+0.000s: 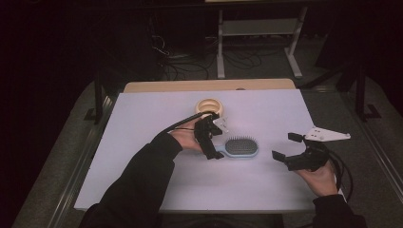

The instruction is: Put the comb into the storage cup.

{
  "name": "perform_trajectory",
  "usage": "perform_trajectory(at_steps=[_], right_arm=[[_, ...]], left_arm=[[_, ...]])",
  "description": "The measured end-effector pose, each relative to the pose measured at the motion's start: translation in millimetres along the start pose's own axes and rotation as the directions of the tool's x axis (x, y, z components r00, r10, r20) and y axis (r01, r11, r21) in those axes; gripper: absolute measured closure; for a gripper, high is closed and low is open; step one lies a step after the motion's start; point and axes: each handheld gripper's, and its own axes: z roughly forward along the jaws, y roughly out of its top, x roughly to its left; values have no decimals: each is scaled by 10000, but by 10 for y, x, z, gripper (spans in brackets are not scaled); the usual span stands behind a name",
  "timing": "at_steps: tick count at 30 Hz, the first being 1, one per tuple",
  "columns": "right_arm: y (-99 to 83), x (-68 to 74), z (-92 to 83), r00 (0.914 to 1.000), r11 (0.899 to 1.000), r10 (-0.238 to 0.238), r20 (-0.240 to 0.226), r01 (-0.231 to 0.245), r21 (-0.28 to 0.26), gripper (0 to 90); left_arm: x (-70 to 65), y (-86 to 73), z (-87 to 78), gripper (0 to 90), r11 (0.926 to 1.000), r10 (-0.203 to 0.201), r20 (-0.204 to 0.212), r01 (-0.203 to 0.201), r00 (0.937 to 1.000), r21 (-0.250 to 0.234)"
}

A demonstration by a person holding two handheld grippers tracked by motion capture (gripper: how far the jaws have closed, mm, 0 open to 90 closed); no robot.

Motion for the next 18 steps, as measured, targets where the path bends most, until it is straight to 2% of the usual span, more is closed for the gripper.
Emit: perform_trajectory(at_steps=[10,18], right_arm=[[0,4,9,10000,10000,-65,9,65,75,0],[1,12,14,9999,9998,-119,8,119,129,0]], left_arm=[[31,-60,117,26,9998,-130,185,128,9997,137],[45,-83,186,105,9997,-139,399,130,9991,226]])
